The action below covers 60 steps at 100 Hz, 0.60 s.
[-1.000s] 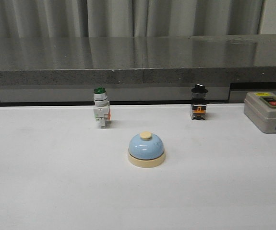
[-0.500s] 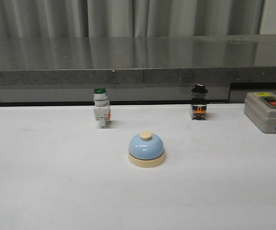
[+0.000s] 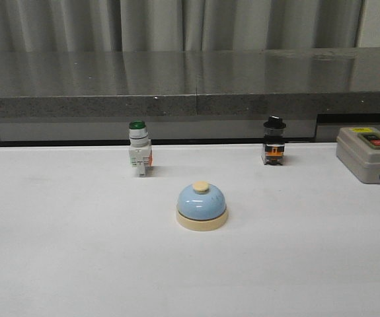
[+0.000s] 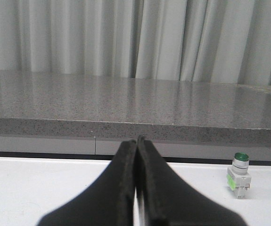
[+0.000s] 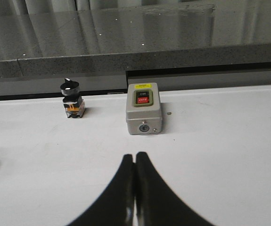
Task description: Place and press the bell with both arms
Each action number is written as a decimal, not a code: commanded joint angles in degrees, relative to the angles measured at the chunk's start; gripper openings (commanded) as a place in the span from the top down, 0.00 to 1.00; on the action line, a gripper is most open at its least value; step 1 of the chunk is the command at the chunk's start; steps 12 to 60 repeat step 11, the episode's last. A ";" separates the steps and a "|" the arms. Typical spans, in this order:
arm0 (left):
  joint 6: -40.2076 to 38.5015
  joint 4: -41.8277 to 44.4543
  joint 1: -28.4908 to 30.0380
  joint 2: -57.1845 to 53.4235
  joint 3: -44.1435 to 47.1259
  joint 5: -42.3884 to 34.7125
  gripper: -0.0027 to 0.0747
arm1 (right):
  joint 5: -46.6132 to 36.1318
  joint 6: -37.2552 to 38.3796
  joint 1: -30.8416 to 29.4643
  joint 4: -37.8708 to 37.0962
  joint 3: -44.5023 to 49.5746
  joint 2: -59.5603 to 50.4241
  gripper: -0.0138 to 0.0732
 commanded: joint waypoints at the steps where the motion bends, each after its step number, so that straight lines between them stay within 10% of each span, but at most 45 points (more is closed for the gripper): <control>1: -0.41 -0.56 0.03 -1.79 3.22 -4.28 0.99 | -5.04 -0.70 -0.41 -0.02 -1.11 -1.08 0.92; 60: -0.41 -0.56 0.03 -1.79 3.22 -4.28 0.99 | -5.04 -0.70 -0.41 -0.02 -1.11 -1.08 0.92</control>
